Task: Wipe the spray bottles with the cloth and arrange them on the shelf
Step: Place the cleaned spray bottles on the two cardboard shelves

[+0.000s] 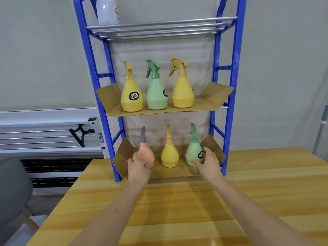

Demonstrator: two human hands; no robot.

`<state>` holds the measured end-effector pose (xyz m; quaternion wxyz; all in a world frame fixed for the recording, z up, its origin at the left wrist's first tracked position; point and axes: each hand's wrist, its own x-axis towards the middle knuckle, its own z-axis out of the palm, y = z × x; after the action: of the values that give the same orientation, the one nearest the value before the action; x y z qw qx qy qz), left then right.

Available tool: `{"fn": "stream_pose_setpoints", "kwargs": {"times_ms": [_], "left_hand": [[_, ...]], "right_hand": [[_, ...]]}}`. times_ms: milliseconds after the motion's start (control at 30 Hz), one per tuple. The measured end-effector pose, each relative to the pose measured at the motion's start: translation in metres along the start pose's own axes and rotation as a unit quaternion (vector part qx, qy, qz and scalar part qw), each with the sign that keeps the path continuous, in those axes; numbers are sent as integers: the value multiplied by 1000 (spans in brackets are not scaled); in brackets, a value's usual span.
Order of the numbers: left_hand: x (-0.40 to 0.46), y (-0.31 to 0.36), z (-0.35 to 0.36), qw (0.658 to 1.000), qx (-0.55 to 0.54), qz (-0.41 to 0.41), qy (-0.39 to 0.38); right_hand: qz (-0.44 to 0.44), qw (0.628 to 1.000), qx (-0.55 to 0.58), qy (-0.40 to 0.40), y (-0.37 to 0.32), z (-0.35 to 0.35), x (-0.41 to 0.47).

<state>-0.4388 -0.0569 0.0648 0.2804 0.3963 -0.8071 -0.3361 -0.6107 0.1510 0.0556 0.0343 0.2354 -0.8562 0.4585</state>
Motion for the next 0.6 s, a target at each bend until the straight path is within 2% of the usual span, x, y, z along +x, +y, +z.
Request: {"fn": "stream_pose_setpoints", "kwargs": {"times_ms": [100, 233, 433, 600], "left_hand": [[-17, 12, -10, 999, -8, 33, 16], [-38, 41, -31, 991, -32, 120, 50], [-46, 103, -72, 962, -73, 238, 112], [-23, 155, -101, 939, -95, 293, 154]], "right_hand": [[-71, 996, -15, 49, -7, -11, -13], [-143, 986, -24, 78, -29, -28, -25], [-244, 961, -13, 128, -86, -65, -23], [-311, 936, 0, 161, -133, -93, -7]]}}
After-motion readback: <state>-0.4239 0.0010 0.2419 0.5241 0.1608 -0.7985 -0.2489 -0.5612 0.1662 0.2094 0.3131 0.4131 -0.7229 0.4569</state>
